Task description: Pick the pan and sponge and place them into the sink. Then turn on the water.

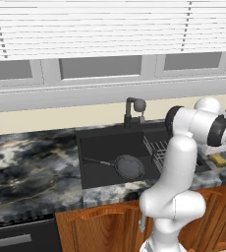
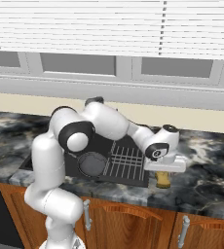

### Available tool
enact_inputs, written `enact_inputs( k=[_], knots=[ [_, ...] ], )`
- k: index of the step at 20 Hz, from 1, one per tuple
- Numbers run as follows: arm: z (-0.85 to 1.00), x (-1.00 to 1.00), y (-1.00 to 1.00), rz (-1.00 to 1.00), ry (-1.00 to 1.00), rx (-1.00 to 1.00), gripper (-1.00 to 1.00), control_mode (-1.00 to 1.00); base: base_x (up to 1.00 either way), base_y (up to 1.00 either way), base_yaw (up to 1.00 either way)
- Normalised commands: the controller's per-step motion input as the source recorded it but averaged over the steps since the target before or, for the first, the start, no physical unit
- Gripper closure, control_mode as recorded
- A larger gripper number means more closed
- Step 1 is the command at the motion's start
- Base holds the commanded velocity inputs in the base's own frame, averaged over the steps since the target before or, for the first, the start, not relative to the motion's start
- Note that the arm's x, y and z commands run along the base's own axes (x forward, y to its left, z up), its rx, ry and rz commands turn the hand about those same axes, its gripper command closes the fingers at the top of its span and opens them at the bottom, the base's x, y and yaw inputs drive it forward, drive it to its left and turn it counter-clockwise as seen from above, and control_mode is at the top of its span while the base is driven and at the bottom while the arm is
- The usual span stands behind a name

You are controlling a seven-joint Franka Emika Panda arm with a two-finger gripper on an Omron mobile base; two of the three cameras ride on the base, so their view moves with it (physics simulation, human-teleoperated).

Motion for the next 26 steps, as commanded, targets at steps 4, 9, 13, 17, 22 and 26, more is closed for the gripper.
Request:
enact_inputs(
  k=[4, 9, 13, 17, 22, 26],
  knots=[
    [-0.36, -0.02, -0.07, -0.01, 0.01, -0.01, -1.0, -1.0, 0.0, 0.0, 0.0],
    [-0.41, -0.02, -0.04, -0.01, 0.0, 0.0, -1.0, -1.0, 0.0, 0.0, 0.0],
    [-0.43, -0.02, 0.02, -0.01, 0.0, -0.01, 1.0, -1.0, 0.0, 0.0, 0.0],
    [-0.35, -0.15, 0.0, -0.02, -0.02, 0.0, 1.0, -1.0, 0.0, 0.0, 0.0],
    [-0.27, -0.15, 0.02, -0.04, -0.02, 0.0, 1.0, -1.0, 0.0, 0.0, 0.0],
    [0.0, 0.0, 0.01, -0.01, 0.0, 0.01, 1.0, -1.0, 0.0, 0.0, 0.0]
  ],
)
